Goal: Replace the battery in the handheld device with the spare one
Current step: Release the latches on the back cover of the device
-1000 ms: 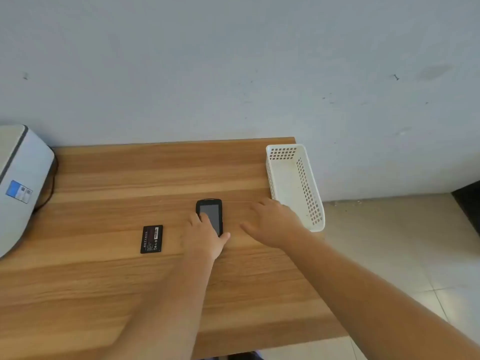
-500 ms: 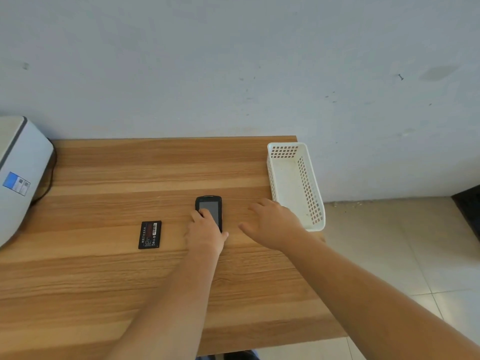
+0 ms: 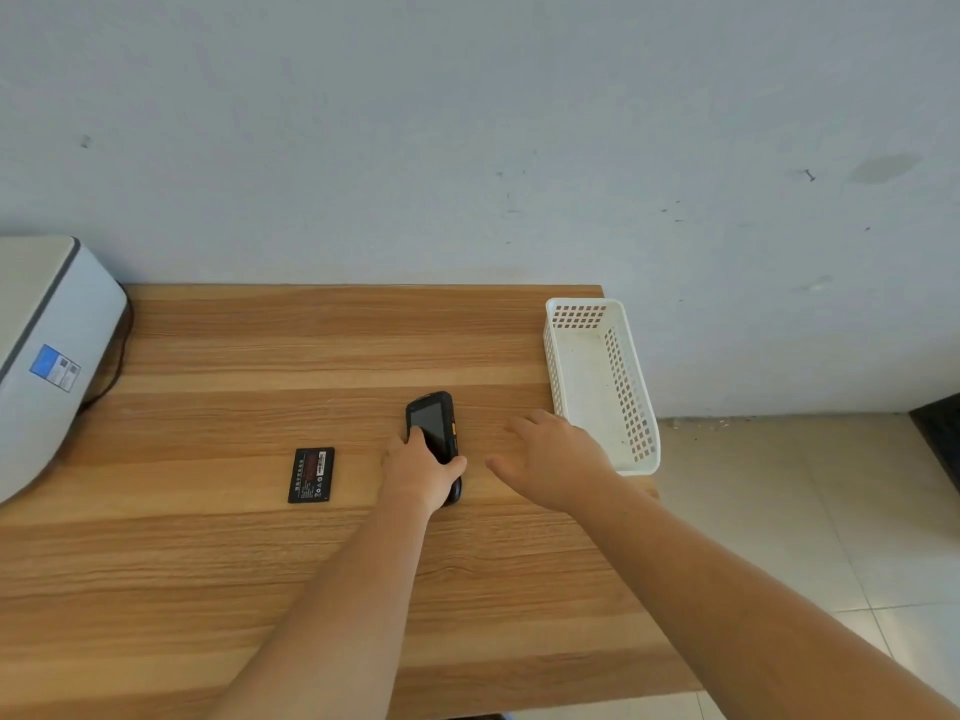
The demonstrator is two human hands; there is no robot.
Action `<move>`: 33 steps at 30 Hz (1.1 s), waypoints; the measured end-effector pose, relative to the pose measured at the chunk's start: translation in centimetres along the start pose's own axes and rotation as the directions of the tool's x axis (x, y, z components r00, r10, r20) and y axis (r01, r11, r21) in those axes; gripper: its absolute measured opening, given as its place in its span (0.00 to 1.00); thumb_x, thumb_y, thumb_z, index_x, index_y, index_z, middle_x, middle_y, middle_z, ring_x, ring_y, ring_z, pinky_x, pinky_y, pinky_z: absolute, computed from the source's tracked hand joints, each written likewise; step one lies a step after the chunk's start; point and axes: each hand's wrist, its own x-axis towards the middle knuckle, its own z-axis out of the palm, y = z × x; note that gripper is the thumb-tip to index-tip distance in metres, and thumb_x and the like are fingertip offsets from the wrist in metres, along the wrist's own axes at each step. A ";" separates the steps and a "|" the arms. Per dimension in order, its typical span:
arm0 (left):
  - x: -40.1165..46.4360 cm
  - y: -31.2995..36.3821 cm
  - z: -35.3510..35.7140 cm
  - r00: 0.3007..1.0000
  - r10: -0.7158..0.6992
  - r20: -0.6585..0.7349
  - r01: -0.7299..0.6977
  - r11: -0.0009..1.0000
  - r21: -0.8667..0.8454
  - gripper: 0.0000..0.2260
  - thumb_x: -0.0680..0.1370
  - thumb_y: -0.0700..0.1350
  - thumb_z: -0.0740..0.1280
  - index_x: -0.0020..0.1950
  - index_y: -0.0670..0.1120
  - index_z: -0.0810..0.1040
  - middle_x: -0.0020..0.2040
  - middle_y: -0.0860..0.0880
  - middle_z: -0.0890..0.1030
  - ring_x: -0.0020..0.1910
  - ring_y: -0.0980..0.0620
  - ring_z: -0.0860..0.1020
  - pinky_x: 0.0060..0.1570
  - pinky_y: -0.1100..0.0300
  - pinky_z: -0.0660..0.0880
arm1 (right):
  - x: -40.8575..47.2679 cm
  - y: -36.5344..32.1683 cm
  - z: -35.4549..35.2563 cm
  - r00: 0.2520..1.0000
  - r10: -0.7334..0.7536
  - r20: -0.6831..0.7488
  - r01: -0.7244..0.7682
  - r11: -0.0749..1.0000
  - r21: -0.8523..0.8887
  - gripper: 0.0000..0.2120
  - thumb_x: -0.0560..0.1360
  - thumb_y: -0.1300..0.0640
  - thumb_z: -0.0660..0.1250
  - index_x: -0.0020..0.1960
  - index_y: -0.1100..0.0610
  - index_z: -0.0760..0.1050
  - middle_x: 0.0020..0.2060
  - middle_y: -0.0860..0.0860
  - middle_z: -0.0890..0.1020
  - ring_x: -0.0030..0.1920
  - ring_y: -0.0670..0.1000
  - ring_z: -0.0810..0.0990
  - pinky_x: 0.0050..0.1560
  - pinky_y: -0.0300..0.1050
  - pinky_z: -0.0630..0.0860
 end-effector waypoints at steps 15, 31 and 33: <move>-0.5 -1.3 -2.5 0.999 0.048 0.021 -0.033 0.891 -0.452 0.07 0.78 0.44 0.64 0.53 0.46 0.80 0.48 0.48 0.83 0.42 0.55 0.79 0.34 0.63 0.70 | 0.1 -0.4 -0.6 1.000 0.016 -0.002 -0.016 1.000 -0.021 0.31 0.76 0.35 0.58 0.73 0.50 0.66 0.70 0.49 0.71 0.69 0.52 0.70 0.65 0.52 0.70; 1.2 -2.7 -2.3 1.000 -0.018 0.015 0.022 0.964 -0.265 0.16 0.75 0.42 0.72 0.61 0.42 0.76 0.58 0.44 0.81 0.54 0.46 0.79 0.44 0.59 0.72 | 0.3 -0.5 -0.8 1.000 0.016 -0.007 -0.016 1.000 -0.027 0.30 0.76 0.35 0.57 0.73 0.50 0.66 0.70 0.49 0.71 0.68 0.52 0.70 0.65 0.52 0.71; 1.6 -2.8 -2.1 1.000 -0.016 0.017 0.019 0.978 -0.206 0.15 0.75 0.44 0.73 0.59 0.41 0.76 0.58 0.43 0.80 0.54 0.45 0.78 0.44 0.58 0.72 | 0.3 -0.5 -0.8 1.000 0.017 -0.002 -0.017 1.000 -0.019 0.30 0.76 0.36 0.57 0.73 0.50 0.66 0.70 0.49 0.71 0.68 0.52 0.70 0.66 0.52 0.71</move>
